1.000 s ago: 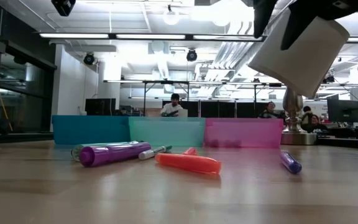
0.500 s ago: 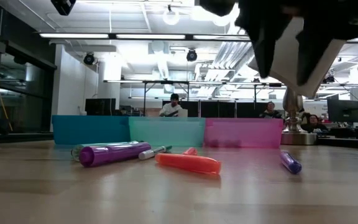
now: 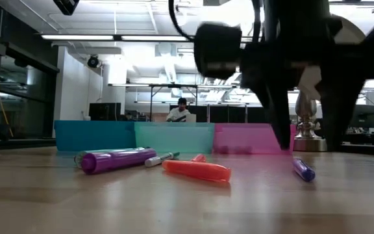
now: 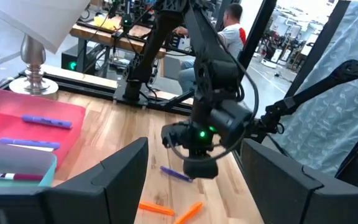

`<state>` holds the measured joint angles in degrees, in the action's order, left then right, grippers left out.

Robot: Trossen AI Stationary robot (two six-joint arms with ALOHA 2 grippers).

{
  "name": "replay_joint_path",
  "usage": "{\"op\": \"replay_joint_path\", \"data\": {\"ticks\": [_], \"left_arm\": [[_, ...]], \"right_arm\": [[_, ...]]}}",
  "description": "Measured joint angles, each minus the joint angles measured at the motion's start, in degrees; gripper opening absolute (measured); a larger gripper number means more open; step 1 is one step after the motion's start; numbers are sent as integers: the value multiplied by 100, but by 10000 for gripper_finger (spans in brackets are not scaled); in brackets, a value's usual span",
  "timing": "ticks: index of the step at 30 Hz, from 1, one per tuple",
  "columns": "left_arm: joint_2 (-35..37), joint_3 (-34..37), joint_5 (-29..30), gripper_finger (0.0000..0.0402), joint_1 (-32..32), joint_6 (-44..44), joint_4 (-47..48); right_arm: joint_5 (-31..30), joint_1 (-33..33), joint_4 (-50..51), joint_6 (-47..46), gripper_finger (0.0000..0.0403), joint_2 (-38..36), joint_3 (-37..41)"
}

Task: Pick & Place Markers
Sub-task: Put the purple pen into the blue bin

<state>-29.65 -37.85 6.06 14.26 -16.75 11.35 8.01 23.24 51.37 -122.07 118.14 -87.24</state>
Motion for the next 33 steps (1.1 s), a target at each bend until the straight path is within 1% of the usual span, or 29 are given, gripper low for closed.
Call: {"op": "replay_joint_path", "data": {"ticks": [5,10,18,26,33], "left_arm": [[2,0,-2,252,0,0,68],[2,-1,-94,252,0,0,209],[2,0,-229,252,0,0,254],[2,0,-229,252,0,0,256],[2,0,-227,252,0,0,254]], "right_arm": [[132,-38,20,-95,165,195,0],[134,-98,27,-95,165,260,0],[195,-146,480,-159,165,262,0],[157,-149,490,-200,165,268,0],[262,-151,385,-227,165,407,-14]]}}
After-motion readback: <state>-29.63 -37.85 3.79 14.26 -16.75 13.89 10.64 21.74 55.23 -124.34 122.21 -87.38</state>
